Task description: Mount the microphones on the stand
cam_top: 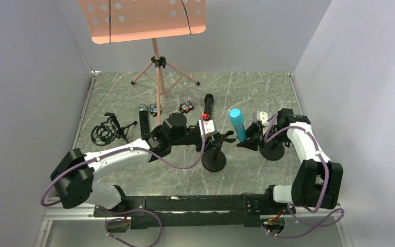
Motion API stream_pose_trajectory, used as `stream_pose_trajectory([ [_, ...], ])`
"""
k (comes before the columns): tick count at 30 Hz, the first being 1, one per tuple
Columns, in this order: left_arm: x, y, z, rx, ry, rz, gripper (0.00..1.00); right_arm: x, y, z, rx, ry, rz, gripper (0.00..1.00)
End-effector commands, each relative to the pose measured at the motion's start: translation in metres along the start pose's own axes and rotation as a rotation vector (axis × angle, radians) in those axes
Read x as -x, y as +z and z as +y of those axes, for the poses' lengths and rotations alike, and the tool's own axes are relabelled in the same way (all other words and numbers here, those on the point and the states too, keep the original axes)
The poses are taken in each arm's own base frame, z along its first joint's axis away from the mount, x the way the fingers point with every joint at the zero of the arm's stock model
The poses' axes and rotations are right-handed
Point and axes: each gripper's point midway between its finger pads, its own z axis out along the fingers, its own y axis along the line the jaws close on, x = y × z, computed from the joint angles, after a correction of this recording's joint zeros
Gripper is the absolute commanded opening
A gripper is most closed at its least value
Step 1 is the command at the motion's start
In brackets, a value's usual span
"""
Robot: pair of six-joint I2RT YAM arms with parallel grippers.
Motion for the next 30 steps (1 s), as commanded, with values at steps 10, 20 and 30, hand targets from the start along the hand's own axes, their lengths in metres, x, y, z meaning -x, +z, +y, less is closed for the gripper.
stream_pose_trajectory([
  [10, 0.002, -0.002, -0.007, -0.006, -0.036, -0.046, 0.23, 0.002, 0.025, 0.014, 0.124, -0.099, -0.051, 0.09],
  [20, -0.005, -0.009, -0.014, -0.006, -0.085, -0.083, 0.14, -0.010, 0.060, 0.014, 0.164, -0.134, 0.037, 0.09],
  [30, -0.006, -0.011, -0.019, -0.017, -0.104, -0.091, 0.01, -0.002, 0.067, 0.014, 0.174, -0.121, 0.070, 0.08],
])
